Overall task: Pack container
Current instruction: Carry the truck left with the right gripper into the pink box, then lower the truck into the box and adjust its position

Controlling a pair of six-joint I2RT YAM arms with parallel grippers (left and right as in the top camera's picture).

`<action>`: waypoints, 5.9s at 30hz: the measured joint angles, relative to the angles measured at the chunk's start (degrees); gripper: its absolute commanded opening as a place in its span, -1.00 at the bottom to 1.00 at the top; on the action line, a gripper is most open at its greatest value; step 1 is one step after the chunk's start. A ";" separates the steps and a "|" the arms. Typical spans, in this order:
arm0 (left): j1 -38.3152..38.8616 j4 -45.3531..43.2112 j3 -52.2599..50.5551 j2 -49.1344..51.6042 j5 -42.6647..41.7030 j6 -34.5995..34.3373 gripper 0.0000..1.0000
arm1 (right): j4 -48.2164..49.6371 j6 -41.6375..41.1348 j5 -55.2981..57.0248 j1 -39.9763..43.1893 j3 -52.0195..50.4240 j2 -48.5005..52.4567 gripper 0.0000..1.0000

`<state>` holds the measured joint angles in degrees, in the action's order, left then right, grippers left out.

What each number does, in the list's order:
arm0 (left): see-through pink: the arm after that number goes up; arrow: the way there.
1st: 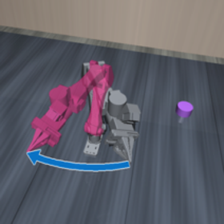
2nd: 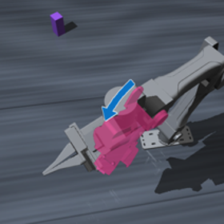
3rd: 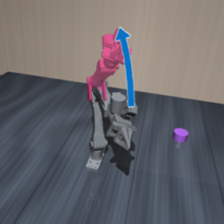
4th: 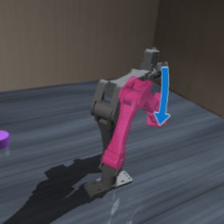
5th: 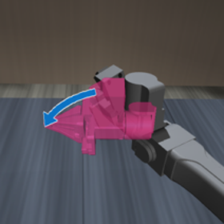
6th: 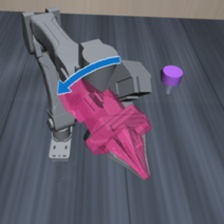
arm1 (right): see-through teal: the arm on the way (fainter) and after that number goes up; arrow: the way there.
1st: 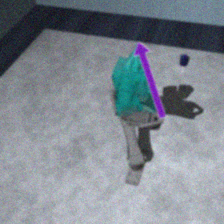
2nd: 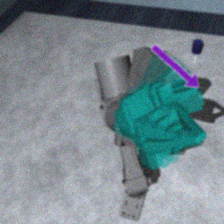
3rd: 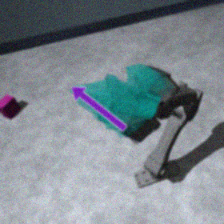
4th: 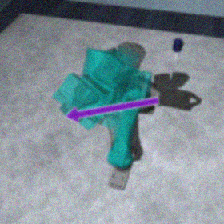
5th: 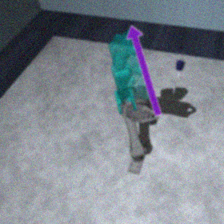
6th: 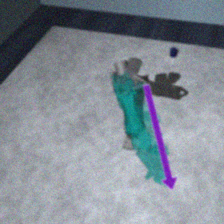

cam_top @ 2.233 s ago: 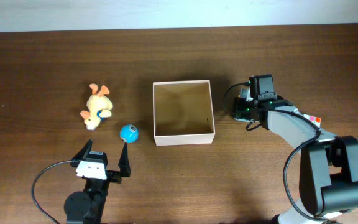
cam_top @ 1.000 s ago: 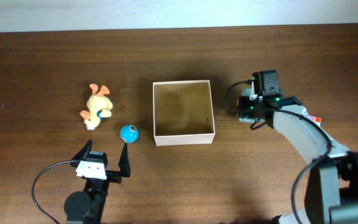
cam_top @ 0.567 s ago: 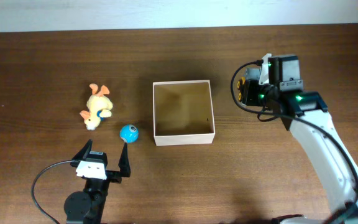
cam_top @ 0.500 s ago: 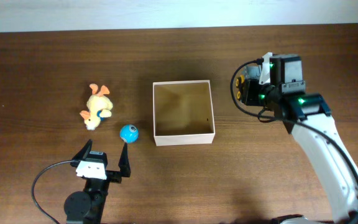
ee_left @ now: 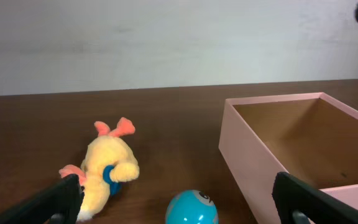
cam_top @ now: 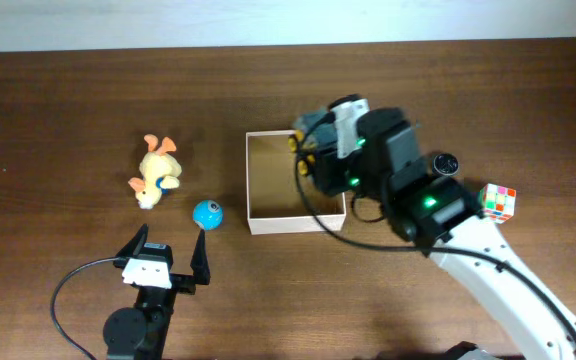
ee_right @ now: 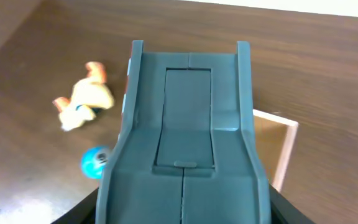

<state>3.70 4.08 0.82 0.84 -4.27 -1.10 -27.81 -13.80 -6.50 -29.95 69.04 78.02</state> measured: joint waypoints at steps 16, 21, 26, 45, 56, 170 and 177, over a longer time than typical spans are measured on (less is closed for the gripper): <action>0.00 0.00 0.00 0.00 0.00 0.00 0.99 | 11.91 -7.50 5.29 -5.79 0.09 19.39 0.03; 0.02 0.00 0.00 0.00 0.00 0.00 0.99 | 13.14 -9.35 8.00 -6.54 0.09 22.58 0.03; 0.00 0.00 0.00 0.00 0.00 0.00 0.99 | 13.75 -10.10 11.32 -7.45 0.09 24.22 0.03; 0.02 0.00 0.00 0.00 0.00 0.00 0.98 | 16.09 -16.94 17.07 -12.52 0.09 29.44 0.03; 0.02 0.00 0.00 0.00 0.00 0.00 0.99 | 19.15 -17.75 18.62 -13.11 0.09 30.49 0.03; 0.02 0.00 0.00 0.00 0.00 0.00 0.99 | 15.93 -7.58 20.35 -8.81 0.57 32.74 0.10; 0.00 0.00 0.00 0.00 0.00 0.00 0.99 | 14.97 -7.56 18.91 -8.81 0.57 32.74 0.11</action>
<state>3.70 4.08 0.82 0.84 -4.27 -1.10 -12.84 -21.37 12.40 -38.76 69.60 110.76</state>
